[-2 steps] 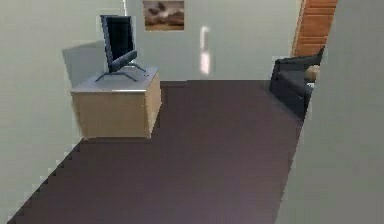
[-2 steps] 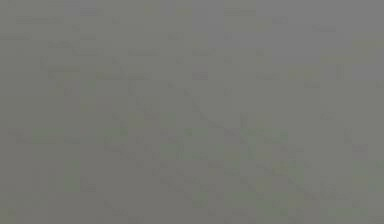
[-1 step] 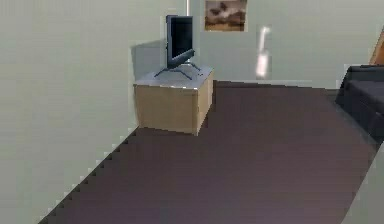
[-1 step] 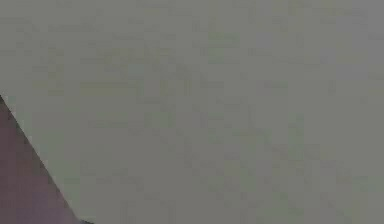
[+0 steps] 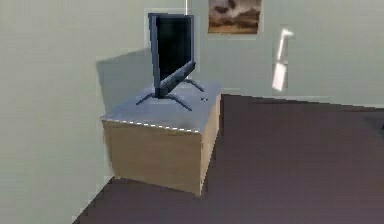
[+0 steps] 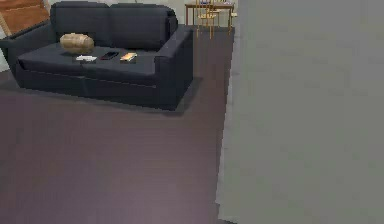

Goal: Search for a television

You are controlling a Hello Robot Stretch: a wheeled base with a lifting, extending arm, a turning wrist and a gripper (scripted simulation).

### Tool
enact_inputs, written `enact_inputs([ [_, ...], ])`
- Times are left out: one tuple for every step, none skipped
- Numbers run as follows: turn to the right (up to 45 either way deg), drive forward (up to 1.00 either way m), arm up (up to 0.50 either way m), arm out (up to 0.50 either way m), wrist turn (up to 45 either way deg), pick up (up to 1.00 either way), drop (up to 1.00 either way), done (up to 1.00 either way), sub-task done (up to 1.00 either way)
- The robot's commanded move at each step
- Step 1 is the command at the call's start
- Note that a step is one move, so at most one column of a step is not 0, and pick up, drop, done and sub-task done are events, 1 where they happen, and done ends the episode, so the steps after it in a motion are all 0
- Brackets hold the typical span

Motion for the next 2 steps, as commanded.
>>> enact_inputs([
  [0.0,0.75,0.00,0.00,0.0,0.00,0.00,0.00,0.00],
  [0.0,0.00,0.00,0.00,0.0,0.00,0.00,1.00,0.00],
])
